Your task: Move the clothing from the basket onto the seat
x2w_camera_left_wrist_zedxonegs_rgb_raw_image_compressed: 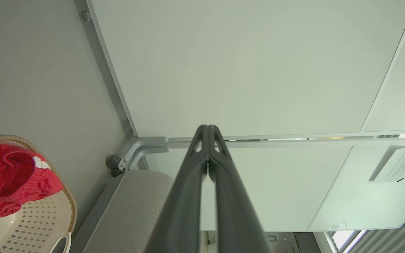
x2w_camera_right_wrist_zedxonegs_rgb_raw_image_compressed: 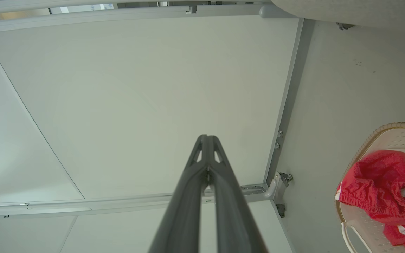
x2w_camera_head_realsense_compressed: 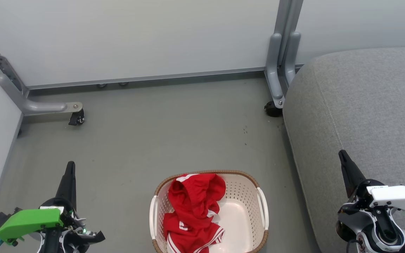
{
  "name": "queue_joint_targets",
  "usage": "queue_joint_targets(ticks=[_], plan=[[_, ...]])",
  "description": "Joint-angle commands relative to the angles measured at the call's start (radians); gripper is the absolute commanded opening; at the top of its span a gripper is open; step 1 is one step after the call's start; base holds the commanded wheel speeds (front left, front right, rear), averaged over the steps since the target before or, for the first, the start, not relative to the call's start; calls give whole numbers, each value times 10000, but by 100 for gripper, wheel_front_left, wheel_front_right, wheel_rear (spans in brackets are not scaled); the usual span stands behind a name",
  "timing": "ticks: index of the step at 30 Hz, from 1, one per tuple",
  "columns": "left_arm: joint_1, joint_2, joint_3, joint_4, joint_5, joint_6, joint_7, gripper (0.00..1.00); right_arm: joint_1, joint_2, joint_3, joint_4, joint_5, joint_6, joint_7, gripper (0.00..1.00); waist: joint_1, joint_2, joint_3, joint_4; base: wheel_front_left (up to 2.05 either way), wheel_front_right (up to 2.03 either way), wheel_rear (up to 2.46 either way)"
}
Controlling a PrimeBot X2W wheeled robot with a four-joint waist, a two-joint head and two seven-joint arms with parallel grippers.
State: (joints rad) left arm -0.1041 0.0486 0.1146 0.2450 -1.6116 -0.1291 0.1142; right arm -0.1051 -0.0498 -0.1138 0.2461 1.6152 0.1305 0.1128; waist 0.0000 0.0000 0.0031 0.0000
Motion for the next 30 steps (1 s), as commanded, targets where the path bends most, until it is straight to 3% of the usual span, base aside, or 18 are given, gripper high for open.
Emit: queue_joint_targets(ticks=[1,14,15,24,30], plan=[[-108,21,9,3,-29,-52,23,0,-87,-19,5,15,-49,4,11,0,0,0,0,0,0,0,0],[-108,21,9,3,-29,-52,23,0,-87,-19,5,14,-51,4,11,0,0,0,0,0,0,0,0],[15,-8,-10,42,3,4,-11,100,17,10,1,35,0,0,-3,100,0,0,0,0,0,0,0],[20,-15,-349,3,67,5,-299,100,127,29,154,-41,-129,-1,-266,100,0,0,-5,2,0,0,0],[3,57,-558,-257,725,3,-608,100,187,-127,341,-196,-917,-1,-599,100,0,0,-30,15,0,0,0]])
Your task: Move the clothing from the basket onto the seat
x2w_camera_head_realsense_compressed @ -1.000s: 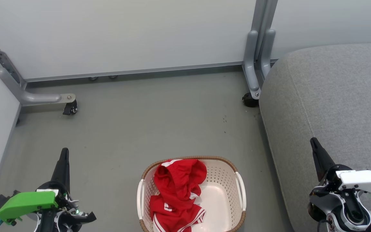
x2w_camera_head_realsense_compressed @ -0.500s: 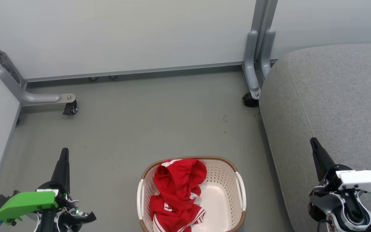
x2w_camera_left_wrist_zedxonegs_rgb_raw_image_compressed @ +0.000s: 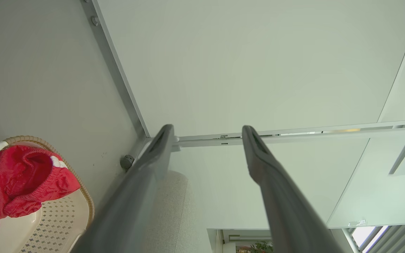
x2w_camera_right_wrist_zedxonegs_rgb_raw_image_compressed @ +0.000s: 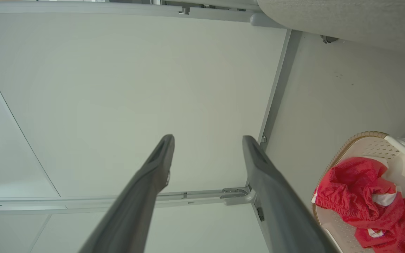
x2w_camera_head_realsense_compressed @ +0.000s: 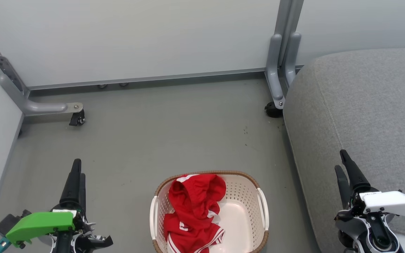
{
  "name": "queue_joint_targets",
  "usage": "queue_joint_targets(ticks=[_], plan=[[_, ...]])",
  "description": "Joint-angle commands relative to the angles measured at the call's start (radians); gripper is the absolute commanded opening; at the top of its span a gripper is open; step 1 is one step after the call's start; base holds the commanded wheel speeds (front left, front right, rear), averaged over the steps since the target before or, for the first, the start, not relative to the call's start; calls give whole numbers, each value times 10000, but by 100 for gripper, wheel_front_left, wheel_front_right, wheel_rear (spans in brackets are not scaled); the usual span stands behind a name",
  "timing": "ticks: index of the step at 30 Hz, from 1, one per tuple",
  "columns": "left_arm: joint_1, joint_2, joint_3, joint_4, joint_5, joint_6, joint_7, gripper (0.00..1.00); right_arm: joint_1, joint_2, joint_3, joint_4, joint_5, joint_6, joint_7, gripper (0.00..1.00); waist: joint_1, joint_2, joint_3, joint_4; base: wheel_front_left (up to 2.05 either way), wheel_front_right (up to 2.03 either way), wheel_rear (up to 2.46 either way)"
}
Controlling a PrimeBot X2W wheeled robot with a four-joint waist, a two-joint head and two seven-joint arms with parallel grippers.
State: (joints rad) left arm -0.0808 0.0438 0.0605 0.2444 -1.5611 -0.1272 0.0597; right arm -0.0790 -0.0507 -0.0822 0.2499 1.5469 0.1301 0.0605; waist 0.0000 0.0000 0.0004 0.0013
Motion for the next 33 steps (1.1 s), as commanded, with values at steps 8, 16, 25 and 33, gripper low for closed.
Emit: queue_joint_targets(ticks=[8,16,25,33], plan=[[-120,62,-19,-824,2214,-20,-418,100,54,-128,73,-805,-2324,3,-432,100,0,0,-25,32,0,0,0],[-29,80,-360,-1068,4239,-23,-745,100,154,-250,319,-1121,-4344,4,-758,100,0,0,-29,33,0,0,0],[47,76,-619,-1220,6226,60,-1084,100,190,-285,469,-1206,-6242,5,-1101,100,0,0,-3,23,0,0,0],[100,90,-856,-1200,7576,229,-1363,100,215,-301,578,-1254,-7649,5,-1368,100,0,0,17,23,0,0,0]])
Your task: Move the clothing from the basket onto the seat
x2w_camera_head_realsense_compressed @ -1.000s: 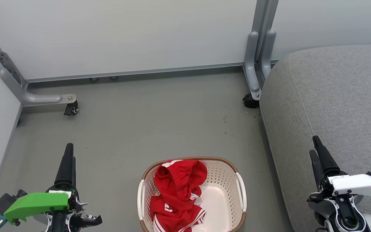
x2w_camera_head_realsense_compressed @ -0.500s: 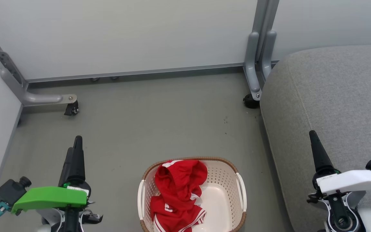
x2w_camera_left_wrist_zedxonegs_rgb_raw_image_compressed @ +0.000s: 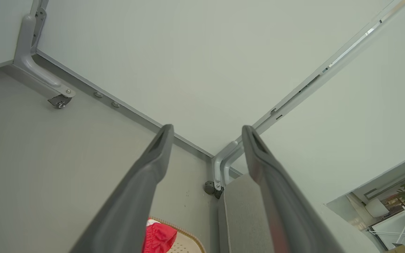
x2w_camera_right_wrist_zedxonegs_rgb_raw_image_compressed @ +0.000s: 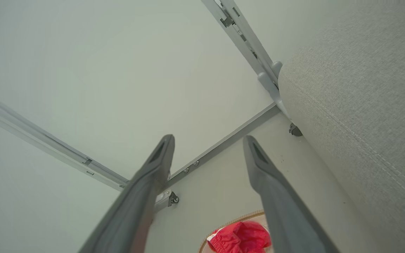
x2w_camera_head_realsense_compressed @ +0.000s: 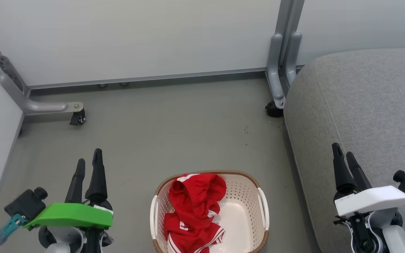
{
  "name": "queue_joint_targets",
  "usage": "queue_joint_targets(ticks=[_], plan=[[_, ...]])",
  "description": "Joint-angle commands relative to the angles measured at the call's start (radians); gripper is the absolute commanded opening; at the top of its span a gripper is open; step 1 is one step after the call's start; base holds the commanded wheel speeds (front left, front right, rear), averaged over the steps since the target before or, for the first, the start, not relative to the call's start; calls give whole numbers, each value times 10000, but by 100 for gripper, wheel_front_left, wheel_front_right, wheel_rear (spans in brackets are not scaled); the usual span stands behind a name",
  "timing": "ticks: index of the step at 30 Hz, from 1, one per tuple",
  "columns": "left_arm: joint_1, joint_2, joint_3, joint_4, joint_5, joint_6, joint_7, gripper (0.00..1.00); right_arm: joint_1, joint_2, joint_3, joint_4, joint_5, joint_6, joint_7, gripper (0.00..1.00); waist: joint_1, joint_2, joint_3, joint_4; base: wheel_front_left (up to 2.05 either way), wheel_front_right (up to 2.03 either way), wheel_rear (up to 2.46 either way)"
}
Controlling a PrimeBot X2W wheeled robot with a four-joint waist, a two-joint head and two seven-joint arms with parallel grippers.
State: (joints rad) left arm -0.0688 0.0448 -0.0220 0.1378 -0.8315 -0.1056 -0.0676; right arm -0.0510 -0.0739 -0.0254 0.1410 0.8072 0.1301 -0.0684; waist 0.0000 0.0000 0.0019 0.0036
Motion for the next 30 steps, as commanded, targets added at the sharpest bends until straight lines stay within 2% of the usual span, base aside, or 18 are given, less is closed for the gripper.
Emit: queue_joint_targets(ticks=[1,13,30], plan=[[-15,94,-69,-129,458,37,-118,100,-59,-68,27,-169,-425,5,-119,100,0,0,4,0,0,0,0],[77,179,-427,-91,2064,251,-488,100,27,-33,147,-153,-2125,5,-450,100,0,0,45,-3,0,0,0],[141,173,-837,30,3788,534,-948,100,121,47,254,-219,-4006,6,-766,100,0,0,211,-8,0,0,0]])
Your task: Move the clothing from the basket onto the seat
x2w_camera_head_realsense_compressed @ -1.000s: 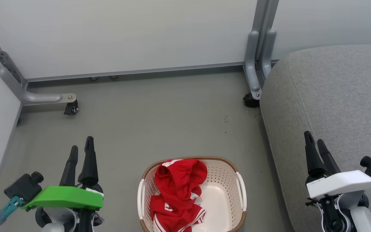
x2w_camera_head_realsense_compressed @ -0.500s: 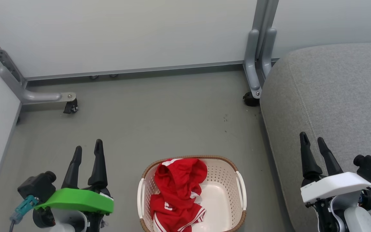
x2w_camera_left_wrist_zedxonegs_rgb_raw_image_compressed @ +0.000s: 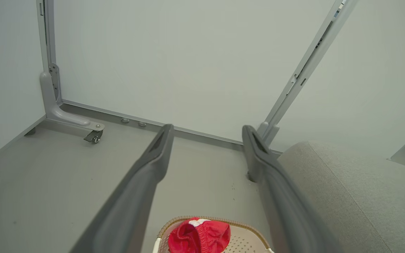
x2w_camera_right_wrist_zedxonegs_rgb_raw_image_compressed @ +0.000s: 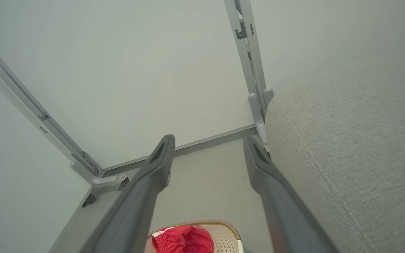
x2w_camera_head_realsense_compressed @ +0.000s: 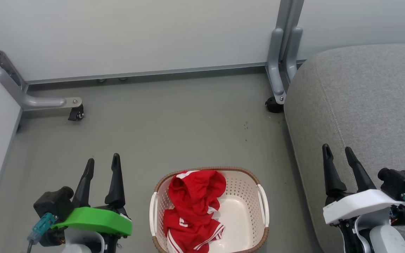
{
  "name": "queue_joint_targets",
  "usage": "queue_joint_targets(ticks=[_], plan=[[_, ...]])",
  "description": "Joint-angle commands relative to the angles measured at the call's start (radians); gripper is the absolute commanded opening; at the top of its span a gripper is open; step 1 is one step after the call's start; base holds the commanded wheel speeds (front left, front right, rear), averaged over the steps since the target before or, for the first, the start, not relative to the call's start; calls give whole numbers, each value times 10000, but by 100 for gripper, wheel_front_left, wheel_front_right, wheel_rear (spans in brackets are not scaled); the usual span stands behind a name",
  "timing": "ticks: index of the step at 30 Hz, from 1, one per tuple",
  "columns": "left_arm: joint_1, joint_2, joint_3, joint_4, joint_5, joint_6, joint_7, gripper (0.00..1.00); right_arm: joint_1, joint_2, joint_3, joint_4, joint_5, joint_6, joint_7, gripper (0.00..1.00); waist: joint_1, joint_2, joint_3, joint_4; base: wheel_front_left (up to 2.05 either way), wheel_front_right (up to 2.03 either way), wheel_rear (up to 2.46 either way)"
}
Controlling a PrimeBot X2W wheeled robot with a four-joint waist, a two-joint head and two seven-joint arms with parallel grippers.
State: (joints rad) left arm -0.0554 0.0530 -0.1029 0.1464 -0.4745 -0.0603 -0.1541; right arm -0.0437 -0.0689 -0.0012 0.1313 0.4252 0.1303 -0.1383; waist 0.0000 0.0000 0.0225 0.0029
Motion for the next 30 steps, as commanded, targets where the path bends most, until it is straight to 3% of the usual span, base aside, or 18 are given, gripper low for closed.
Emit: queue_joint_targets(ticks=[1,30], plan=[[14,86,-50,-38,317,101,-109,100,60,8,18,-132,-297,4,-84,100,0,0,14,-3,0,0,0],[414,10,-265,414,2569,328,-740,100,379,112,239,-296,-2085,5,-331,100,0,0,28,-42,0,0,0]])
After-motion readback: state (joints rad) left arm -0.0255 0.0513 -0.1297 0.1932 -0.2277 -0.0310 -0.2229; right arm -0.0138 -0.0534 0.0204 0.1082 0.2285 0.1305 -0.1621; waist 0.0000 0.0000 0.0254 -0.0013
